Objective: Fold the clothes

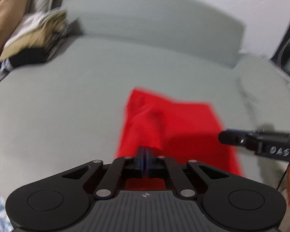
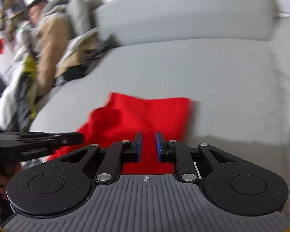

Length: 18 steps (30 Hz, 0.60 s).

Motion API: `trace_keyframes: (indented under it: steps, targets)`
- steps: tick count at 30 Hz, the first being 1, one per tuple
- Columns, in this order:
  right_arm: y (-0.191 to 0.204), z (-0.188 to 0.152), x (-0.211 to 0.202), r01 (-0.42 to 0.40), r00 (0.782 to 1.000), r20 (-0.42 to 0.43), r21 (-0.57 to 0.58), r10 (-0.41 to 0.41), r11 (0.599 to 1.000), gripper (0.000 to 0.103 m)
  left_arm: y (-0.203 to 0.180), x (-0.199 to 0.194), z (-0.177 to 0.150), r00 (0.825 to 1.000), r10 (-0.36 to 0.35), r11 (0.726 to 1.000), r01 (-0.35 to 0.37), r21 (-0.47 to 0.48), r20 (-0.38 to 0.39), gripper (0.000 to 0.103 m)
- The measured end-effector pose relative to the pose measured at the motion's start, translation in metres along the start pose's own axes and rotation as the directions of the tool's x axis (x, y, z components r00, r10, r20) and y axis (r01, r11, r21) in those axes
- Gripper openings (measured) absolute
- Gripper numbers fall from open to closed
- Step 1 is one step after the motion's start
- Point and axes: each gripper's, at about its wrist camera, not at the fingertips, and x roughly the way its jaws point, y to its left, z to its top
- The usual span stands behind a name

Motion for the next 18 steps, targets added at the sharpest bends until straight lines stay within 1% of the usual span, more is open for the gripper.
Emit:
trace_keyframes:
  steps: [1, 2, 3, 4, 5, 6, 7, 8, 9, 10, 11, 12, 13, 14, 16, 18]
  targets:
    - [0.002, 0.002, 0.015, -0.053, 0.998, -0.047, -0.02, 0.052, 0.998, 0.022, 0.008, 0.004, -0.005, 1.0, -0.002, 1.0, 0.002, -0.015, -0.011, 0.002]
    - [0.003, 0.005, 0.031, -0.107, 0.99, -0.1, -0.038, 0.103, 0.994, 0.022, 0.016, 0.005, -0.01, 1.0, -0.015, 1.0, 0.014, -0.026, -0.002, 0.005]
    - [0.002, 0.008, 0.045, -0.124, 0.985, -0.13, -0.063, 0.115, 0.99, 0.021, 0.021, 0.004, -0.013, 0.999, -0.031, 0.999, 0.031, -0.036, 0.007, 0.005]
    - [0.001, 0.011, 0.058, -0.129, 0.982, -0.151, -0.091, 0.114, 0.987, 0.012, 0.025, 0.003, -0.014, 0.999, -0.045, 0.998, 0.045, -0.054, 0.01, 0.005]
    - [-0.004, 0.016, 0.068, -0.08, 0.989, -0.13, -0.114, 0.065, 0.99, 0.006, 0.025, 0.004, -0.014, 0.999, -0.049, 0.997, 0.05, -0.062, 0.009, 0.006]
    - [-0.012, 0.021, 0.076, -0.012, 0.996, -0.094, -0.132, -0.001, 0.991, 0.005, 0.026, 0.004, -0.013, 0.999, -0.053, 0.996, 0.054, -0.07, 0.009, 0.006]
    - [-0.027, 0.026, 0.08, 0.056, 0.997, -0.056, -0.091, -0.061, 0.994, 0.0, 0.025, 0.005, -0.013, 0.999, -0.053, 0.996, 0.054, -0.067, 0.008, 0.006]
    - [-0.046, 0.032, 0.083, 0.121, 0.992, -0.022, -0.027, -0.121, 0.992, 0.0, 0.025, 0.006, -0.012, 0.998, -0.056, 0.996, 0.056, -0.067, 0.007, 0.006]
    - [-0.064, 0.038, 0.085, 0.183, 0.983, 0.008, 0.039, -0.183, 0.982, 0.0, 0.027, 0.006, -0.012, 0.998, -0.058, 0.996, 0.059, -0.07, 0.004, 0.006]
    - [-0.076, 0.043, 0.083, 0.247, 0.968, 0.018, 0.115, -0.251, 0.962, 0.002, 0.028, 0.006, -0.011, 0.998, -0.061, 0.995, 0.061, -0.073, 0.002, 0.006]
    - [-0.081, 0.045, 0.076, 0.313, 0.947, 0.031, 0.141, -0.32, 0.939, 0.005, 0.029, 0.006, -0.011, 0.998, -0.068, 0.995, 0.068, -0.078, 0.003, 0.006]
    - [-0.084, 0.046, 0.068, 0.377, 0.921, 0.047, 0.149, -0.388, 0.914, 0.006, 0.03, 0.006, -0.01, 0.997, -0.074, 0.994, 0.074, -0.083, 0.003, 0.006]
    - [-0.085, 0.046, 0.06, 0.363, 0.925, 0.05, 0.172, -0.376, 0.916, 0.008, 0.031, 0.006, -0.012, 0.997, -0.08, 0.993, 0.081, -0.088, 0.005, 0.006]
    - [-0.086, 0.045, 0.052, 0.32, 0.941, 0.048, 0.2, -0.336, 0.926, 0.008, 0.032, 0.007, -0.012, 0.997, -0.082, 0.993, 0.083, -0.089, 0.006, 0.006]
    - [-0.07, 0.044, 0.048, 0.245, 0.966, 0.046, 0.165, -0.256, 0.955, 0.008, 0.032, 0.009, -0.011, 0.997, -0.083, 0.992, 0.083, -0.093, 0.008, 0.006]
    - [-0.05, 0.042, 0.045, 0.169, 0.984, 0.04, 0.115, -0.175, 0.979, 0.009, 0.031, 0.008, -0.011, 0.997, -0.081, 0.992, 0.082, -0.096, 0.009, 0.006]
